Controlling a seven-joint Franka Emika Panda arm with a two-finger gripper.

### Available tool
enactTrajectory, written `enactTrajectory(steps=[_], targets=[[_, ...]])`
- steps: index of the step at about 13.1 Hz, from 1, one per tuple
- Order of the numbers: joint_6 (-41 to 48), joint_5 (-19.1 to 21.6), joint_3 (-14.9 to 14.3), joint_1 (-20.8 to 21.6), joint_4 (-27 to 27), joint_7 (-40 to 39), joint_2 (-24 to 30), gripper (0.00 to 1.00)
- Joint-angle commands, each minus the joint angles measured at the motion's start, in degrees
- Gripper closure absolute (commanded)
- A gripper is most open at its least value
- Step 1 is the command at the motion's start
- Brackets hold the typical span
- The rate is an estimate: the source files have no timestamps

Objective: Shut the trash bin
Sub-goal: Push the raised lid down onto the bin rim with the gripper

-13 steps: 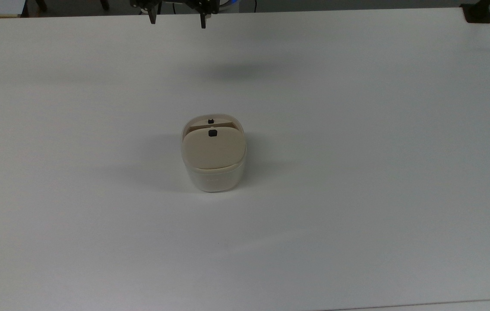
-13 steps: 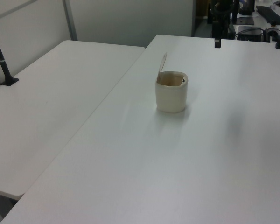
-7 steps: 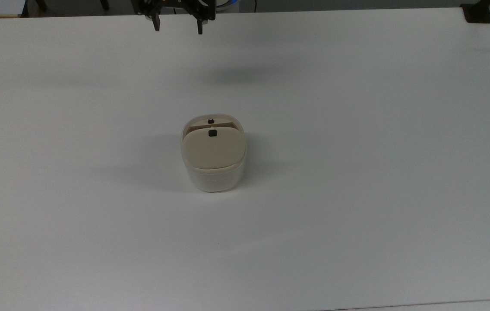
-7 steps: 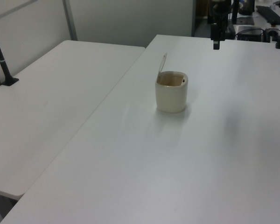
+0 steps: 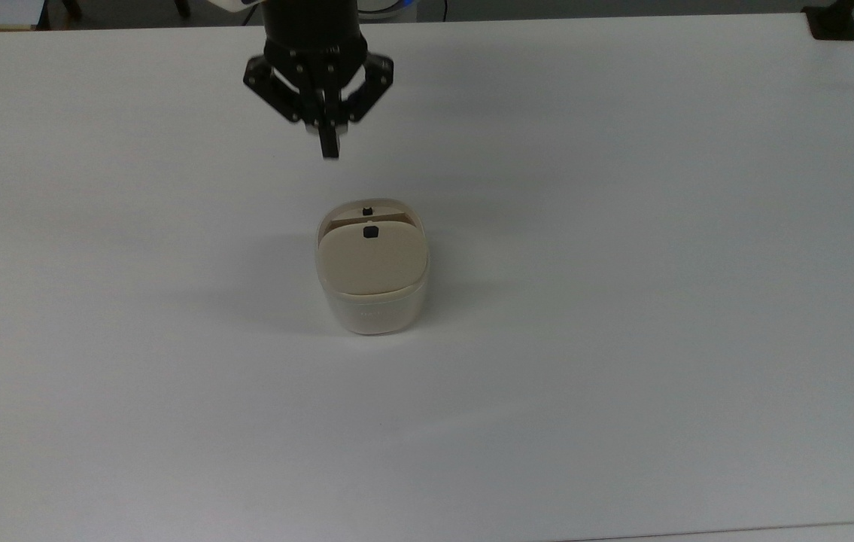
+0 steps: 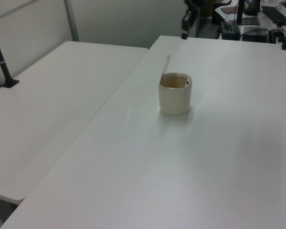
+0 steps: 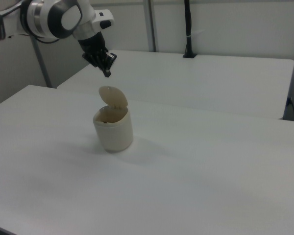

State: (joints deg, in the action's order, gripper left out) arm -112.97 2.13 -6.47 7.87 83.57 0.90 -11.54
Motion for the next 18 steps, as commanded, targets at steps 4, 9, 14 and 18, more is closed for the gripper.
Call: enactTrajectory(steps=[4, 9, 14, 18], targets=[[-18.0, 0.6, 0.3, 1.1, -2.7, 5.2, -8.8, 1.0], [-6.4, 0.4, 0.3, 2.4, -1.7, 0.9, -8.9, 1.0], [2.0, -0.5, 0.2, 2.5, 1.7, -1.3, -8.6, 1.0], [1.9, -3.5, 0.3, 2.8, 4.3, -0.9, -9.7, 1.0]])
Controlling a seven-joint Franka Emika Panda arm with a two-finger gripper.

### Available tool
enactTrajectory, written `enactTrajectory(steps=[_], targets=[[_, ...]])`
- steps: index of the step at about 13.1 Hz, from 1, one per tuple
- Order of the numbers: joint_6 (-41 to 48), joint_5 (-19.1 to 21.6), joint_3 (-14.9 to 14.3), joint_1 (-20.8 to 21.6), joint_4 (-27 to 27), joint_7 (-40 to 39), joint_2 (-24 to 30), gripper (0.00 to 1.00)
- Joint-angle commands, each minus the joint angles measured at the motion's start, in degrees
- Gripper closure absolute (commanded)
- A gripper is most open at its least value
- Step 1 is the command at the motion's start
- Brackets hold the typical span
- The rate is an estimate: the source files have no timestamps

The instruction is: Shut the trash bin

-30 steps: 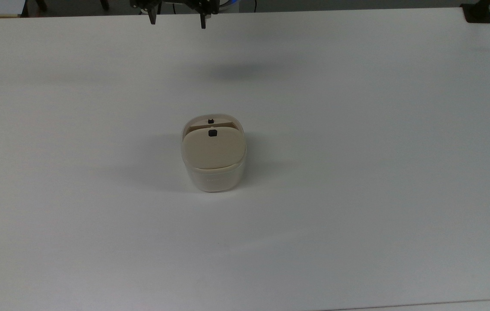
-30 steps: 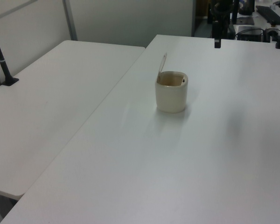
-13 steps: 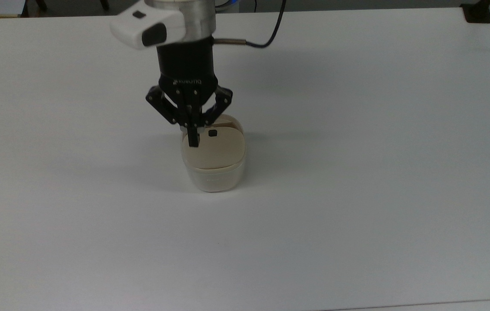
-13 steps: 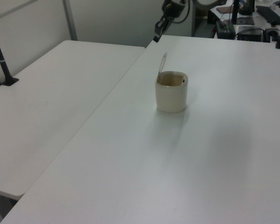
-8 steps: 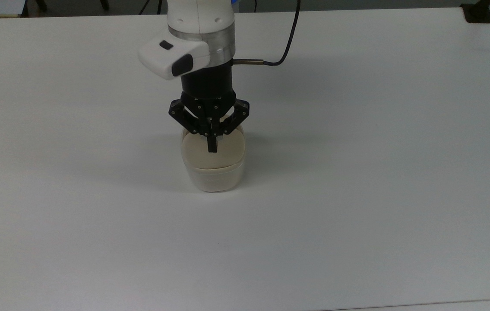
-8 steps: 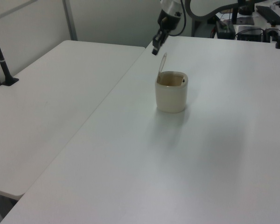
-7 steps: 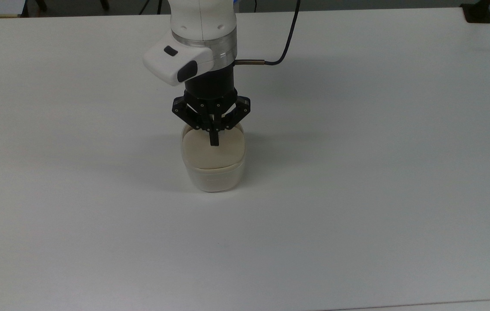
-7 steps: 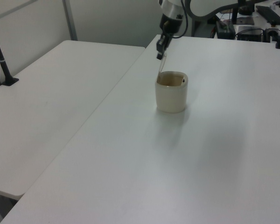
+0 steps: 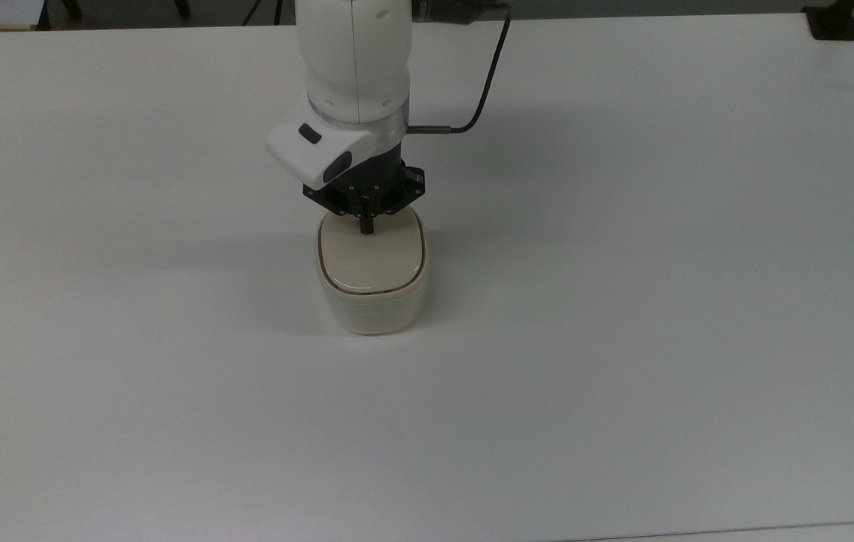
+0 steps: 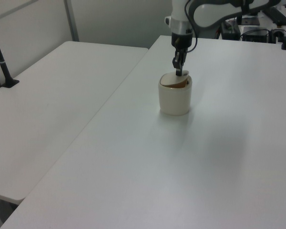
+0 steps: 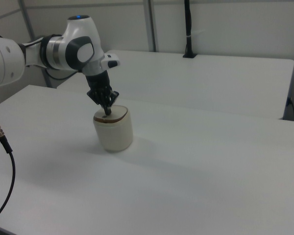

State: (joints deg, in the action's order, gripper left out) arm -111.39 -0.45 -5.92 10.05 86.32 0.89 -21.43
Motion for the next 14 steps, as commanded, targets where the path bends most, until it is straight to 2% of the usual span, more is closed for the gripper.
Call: enactTrajectory(steps=[1, 9, 12, 13, 14], targets=[[0.3, -1.0, -0.2, 0.7, 1.7, -0.8, -0.1, 1.0], [-0.3, -2.0, -0.2, 2.0, 2.0, 1.1, -2.1, 1.0], [4.2, -1.8, -0.2, 1.3, 1.9, 3.0, 2.5, 1.0], [7.1, -1.8, -0.2, 0.8, 2.2, 3.2, 5.1, 0.94], [11.5, -1.8, -0.2, 0.5, 3.5, 2.6, 8.9, 0.83]])
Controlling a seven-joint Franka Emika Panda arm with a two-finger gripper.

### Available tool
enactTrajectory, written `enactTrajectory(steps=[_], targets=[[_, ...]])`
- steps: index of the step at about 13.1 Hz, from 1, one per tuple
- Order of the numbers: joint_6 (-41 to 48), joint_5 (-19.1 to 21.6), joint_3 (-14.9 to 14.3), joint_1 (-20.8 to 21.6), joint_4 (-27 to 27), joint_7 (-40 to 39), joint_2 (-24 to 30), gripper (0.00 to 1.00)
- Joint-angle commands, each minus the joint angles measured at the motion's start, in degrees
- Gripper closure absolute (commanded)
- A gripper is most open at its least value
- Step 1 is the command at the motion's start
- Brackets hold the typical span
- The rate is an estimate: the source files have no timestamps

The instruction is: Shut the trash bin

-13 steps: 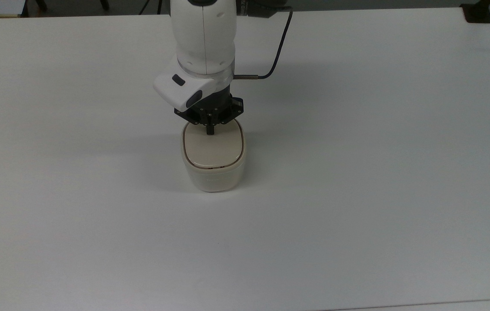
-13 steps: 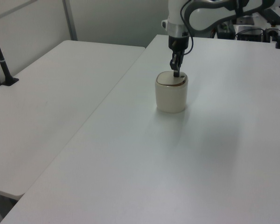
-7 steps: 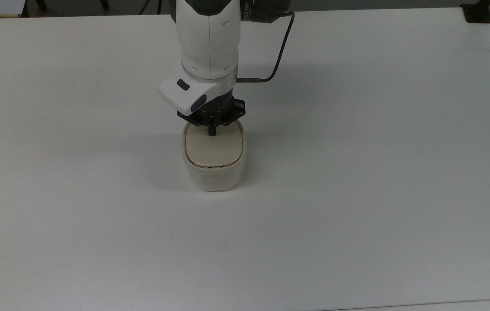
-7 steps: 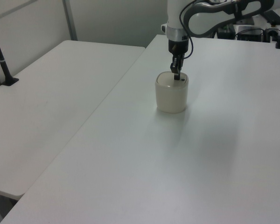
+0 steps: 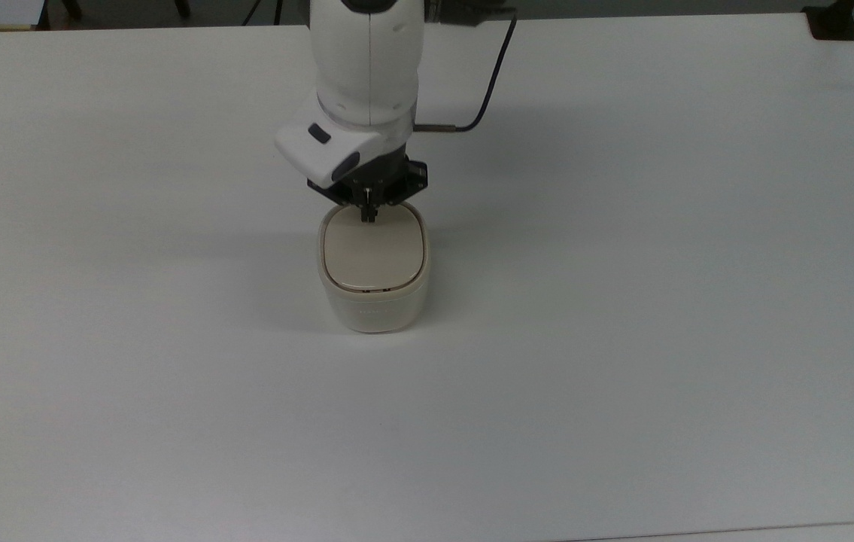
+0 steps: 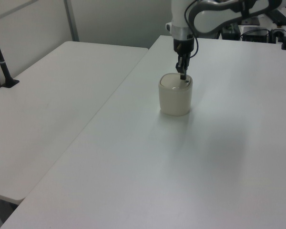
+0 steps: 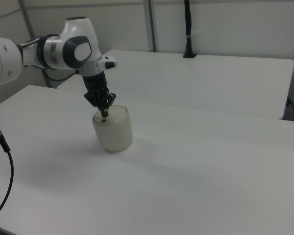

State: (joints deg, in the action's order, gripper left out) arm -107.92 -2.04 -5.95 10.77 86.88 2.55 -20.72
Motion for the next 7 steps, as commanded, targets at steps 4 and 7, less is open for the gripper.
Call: enactTrajectory(steps=[4, 7], targets=[[15.8, -2.0, 0.0, -0.1, 10.0, 1.5, 18.8, 0.0], [15.8, -1.7, -0.1, -1.8, 10.6, 1.7, 22.1, 0.0]])
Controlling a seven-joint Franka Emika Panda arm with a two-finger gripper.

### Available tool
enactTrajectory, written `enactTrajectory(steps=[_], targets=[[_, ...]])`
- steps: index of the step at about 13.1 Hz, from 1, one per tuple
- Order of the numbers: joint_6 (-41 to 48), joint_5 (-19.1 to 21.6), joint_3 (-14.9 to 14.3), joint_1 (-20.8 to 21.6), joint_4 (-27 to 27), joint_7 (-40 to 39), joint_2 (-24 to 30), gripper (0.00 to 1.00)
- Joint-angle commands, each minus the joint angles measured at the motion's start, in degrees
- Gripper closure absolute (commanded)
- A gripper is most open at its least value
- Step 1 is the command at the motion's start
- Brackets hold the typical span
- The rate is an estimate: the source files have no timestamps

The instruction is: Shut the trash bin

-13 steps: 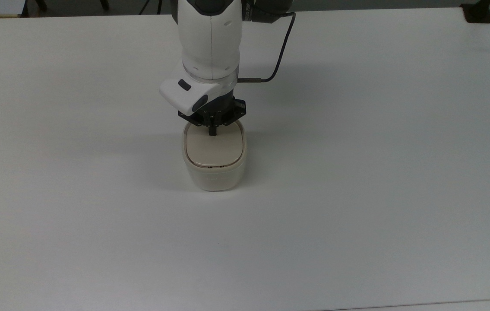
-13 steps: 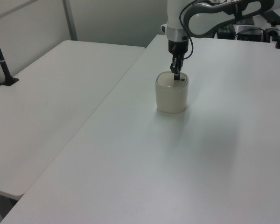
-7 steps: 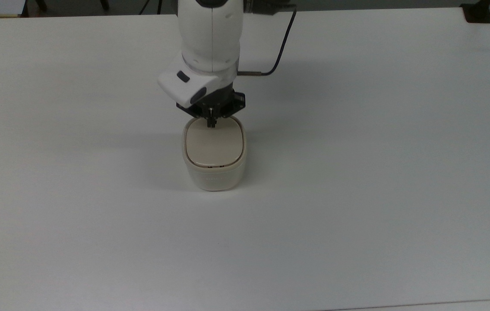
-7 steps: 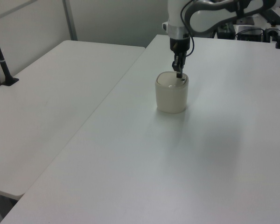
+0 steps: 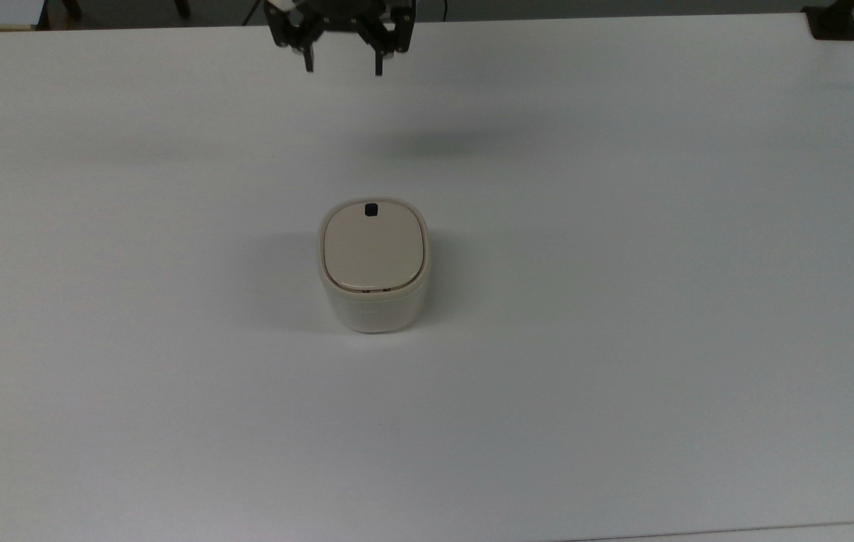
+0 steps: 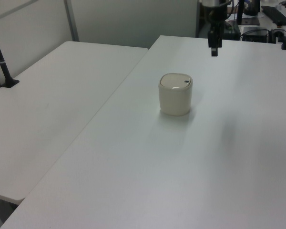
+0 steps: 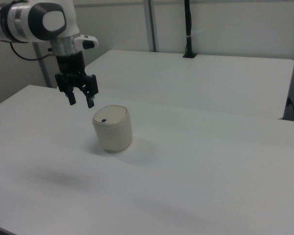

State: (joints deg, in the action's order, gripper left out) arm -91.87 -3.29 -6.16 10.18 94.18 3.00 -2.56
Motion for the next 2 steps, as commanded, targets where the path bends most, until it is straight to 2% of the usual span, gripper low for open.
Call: enactTrajectory(steps=[1, 2], targets=[[-0.2, -0.3, -0.1, -1.3, 3.2, 1.2, 4.1, 0.0], [-0.3, 0.1, -0.3, -1.4, 3.1, 1.3, 4.1, 0.0]])
